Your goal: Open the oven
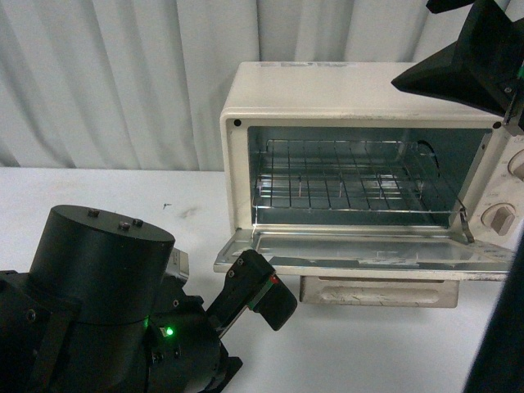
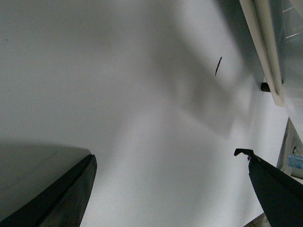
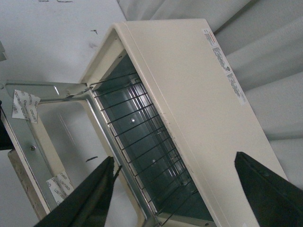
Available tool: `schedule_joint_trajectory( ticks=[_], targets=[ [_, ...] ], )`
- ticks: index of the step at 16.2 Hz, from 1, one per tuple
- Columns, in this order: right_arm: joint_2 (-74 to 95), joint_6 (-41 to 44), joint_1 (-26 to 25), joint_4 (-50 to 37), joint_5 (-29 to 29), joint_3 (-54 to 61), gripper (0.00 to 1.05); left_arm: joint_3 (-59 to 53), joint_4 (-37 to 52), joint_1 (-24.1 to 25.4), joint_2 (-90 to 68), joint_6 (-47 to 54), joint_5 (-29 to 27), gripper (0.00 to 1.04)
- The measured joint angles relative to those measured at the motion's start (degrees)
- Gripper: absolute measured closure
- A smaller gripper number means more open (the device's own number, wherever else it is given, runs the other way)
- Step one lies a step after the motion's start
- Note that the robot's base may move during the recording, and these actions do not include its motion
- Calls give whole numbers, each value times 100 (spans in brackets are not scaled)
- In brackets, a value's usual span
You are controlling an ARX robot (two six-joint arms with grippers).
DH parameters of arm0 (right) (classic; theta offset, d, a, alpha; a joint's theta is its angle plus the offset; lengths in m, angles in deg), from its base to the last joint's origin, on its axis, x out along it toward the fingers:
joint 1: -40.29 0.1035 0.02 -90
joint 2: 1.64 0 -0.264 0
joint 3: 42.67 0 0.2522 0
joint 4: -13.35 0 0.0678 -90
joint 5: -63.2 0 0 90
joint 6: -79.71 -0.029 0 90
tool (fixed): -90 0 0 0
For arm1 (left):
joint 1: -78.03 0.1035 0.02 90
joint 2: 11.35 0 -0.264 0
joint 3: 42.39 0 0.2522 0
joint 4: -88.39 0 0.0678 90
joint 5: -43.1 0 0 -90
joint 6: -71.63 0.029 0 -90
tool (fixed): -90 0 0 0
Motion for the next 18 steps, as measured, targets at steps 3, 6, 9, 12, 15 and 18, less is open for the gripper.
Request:
schedule_joint_trajectory(
  ticks=[3, 6, 9, 12, 15, 18],
  targets=[
    [0, -7, 0, 0, 0, 0, 5, 0, 0, 0, 0, 0, 0, 7],
    [0, -7, 0, -2, 0, 0, 6, 0, 0, 0, 2, 0, -2, 7],
    [-317, -1766, 105, -3069, 1996, 1390, 27, 0, 4, -4, 2, 0, 17, 7],
    [-1099, -4131, -457, -4927, 2625, 2942, 58, 0, 0, 2, 0, 2, -11, 7],
    [-1797, -4809, -739, -5165, 2190, 3932, 92, 0, 0, 0, 0, 0, 0, 7],
    [-2426, -4916, -1054, -5165, 1950, 4562, 103, 0, 0, 0, 0, 0, -11, 7]
  ],
)
